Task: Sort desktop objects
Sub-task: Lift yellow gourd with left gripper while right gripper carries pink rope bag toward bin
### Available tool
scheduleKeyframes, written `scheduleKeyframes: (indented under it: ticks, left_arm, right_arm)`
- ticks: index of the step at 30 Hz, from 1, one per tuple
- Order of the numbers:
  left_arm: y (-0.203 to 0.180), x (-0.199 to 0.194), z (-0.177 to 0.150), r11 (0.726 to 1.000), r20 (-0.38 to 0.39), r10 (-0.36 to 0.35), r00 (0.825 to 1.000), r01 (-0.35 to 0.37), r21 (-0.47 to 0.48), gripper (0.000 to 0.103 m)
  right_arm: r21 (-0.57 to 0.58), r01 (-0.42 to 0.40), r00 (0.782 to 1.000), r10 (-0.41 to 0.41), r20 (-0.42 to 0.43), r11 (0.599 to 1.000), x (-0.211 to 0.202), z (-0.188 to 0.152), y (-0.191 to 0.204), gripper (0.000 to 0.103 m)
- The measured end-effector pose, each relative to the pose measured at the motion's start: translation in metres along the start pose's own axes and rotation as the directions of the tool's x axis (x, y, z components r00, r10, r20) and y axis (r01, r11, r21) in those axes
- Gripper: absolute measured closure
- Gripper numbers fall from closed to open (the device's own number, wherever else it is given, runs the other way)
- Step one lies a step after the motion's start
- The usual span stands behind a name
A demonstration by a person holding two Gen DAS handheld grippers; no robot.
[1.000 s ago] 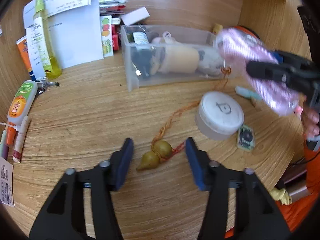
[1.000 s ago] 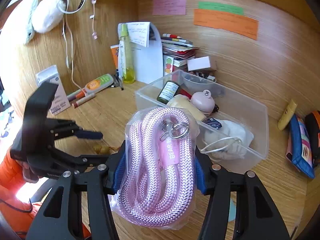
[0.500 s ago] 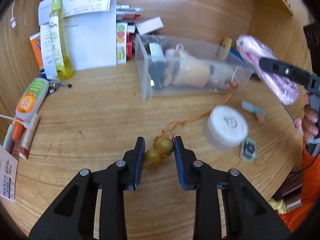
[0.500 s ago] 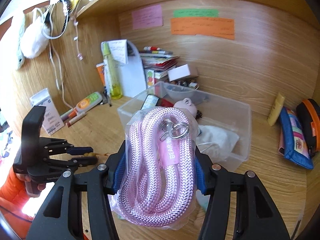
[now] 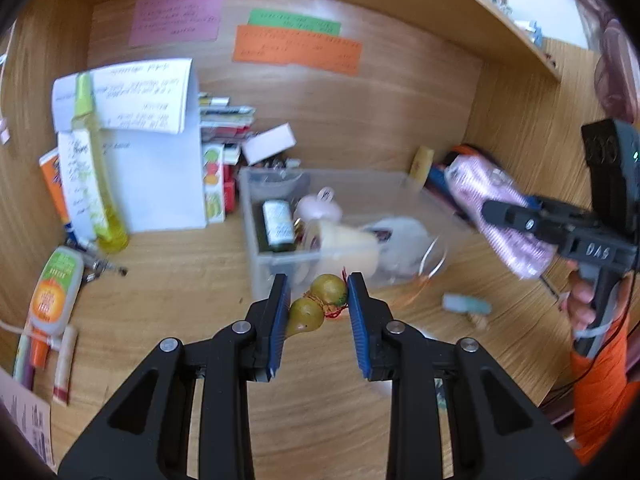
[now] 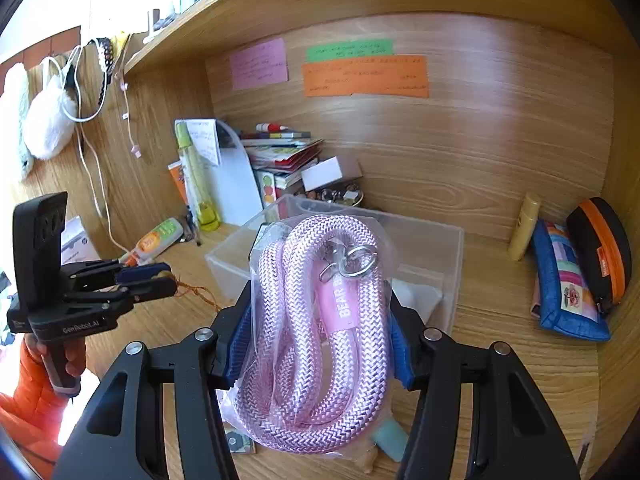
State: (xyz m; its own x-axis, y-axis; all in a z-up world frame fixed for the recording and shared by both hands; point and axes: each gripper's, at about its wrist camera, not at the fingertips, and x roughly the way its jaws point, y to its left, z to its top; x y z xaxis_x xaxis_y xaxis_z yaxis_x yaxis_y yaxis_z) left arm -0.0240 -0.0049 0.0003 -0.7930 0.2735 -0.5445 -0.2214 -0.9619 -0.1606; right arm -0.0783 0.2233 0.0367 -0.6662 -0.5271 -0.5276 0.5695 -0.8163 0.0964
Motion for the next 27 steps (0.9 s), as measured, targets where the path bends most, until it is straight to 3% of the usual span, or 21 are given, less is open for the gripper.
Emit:
scheduleKeyframes:
  ticks: [13,27]
  left_arm:
    - [-0.015,0.001,0.058,0.996,0.107,-0.083,0.991,0.079,0.044,0.074]
    - [-0.015,0.024,0.126,0.989,0.152,-0.135,0.979,0.124,0.079,0.074]
  right_arm:
    - [0.043,0.004,0.999,-0.006,0.04,0.999,0.005,0.021,-0.014,0.051]
    - [0.076,0.012,0.997,-0.017,0.077,0.997,0.02,0.064,-0.031,0.051]
